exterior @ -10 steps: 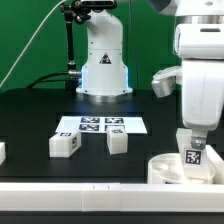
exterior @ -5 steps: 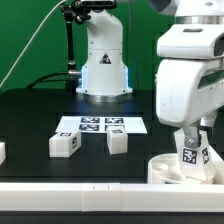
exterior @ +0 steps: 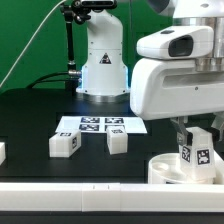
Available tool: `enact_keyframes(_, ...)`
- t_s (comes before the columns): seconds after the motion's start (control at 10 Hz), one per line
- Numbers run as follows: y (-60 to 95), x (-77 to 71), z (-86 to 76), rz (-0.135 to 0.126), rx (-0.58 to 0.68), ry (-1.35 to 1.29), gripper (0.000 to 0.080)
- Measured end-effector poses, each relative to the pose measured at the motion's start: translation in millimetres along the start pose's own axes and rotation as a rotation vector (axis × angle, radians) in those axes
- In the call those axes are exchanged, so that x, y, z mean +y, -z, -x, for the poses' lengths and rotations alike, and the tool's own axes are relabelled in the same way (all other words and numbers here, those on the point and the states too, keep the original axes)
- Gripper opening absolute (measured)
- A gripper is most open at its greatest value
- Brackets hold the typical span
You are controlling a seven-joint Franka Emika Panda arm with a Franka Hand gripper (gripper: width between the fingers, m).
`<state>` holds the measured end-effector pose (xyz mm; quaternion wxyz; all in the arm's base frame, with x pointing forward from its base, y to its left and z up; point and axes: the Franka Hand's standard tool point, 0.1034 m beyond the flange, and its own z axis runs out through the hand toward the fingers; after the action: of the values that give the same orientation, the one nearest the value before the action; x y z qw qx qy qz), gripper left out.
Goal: Assemble stool
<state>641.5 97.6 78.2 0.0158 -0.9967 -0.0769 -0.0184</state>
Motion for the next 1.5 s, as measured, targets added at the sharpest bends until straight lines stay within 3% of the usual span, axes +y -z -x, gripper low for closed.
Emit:
enact_keyframes(0.2,-0.2,-6.9,0.0,-0.005,0.0,-0.172,0.034)
enact_keyframes(1.2,-0.6,-10.5,0.1,-0.042,-0.015,-0.776,0.034)
enact_keyframes(1.5,-0.9,-12.4,0.8,-0.075,-0.034,-1.096,0.034)
